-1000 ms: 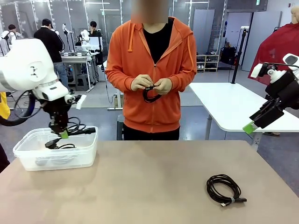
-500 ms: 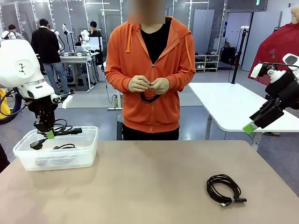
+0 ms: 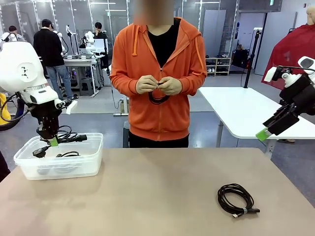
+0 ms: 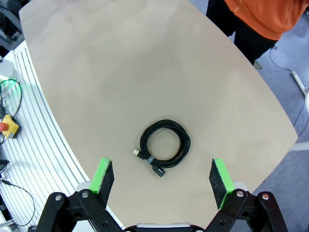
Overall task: Organize and store the cables.
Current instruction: Place the Power Cable into the Organizing box.
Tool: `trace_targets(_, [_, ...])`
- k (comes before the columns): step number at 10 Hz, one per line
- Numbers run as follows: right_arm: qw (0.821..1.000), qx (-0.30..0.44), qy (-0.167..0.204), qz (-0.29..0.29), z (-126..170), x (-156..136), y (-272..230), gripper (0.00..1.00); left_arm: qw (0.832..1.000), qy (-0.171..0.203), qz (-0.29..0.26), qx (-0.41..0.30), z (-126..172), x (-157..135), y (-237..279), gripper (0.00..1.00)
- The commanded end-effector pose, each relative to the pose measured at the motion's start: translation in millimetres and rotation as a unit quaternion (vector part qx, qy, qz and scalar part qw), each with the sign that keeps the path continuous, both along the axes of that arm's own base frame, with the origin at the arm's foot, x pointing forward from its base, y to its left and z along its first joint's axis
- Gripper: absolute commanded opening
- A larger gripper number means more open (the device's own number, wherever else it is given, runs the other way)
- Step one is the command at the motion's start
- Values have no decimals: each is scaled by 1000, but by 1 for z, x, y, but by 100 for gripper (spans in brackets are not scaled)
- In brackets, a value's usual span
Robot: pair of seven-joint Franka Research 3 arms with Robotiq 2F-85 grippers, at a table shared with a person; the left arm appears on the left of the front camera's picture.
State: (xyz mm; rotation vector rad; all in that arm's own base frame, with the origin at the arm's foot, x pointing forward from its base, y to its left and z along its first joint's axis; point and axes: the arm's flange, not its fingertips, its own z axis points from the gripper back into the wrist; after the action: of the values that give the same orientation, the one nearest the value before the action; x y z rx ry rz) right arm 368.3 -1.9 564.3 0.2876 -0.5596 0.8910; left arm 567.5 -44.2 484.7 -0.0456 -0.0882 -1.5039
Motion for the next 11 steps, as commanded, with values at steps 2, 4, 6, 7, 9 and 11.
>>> trace_targets(2, [1000,0,-2,1,1,1,0,100,998,-23,-41,31,-6,22,8,17])
trace_targets(4, [1000,0,-2,1,1,1,0,100,998,-18,-37,41,-14,29,6,17])
trace_targets(6, [1000,0,-2,1,1,1,0,100,998,-16,-28,54,-22,34,3,17])
trace_targets(7, [1000,0,-2,1,1,1,0,100,998,-11,-27,55,-26,35,5,17])
trace_targets(9, [1000,0,-2,1,1,1,0,100,998,-1,-19,58,-36,39,1,17])
trace_targets(11, [1000,0,-2,1,1,1,0,100,998,0,-16,66,-42,42,0,17])
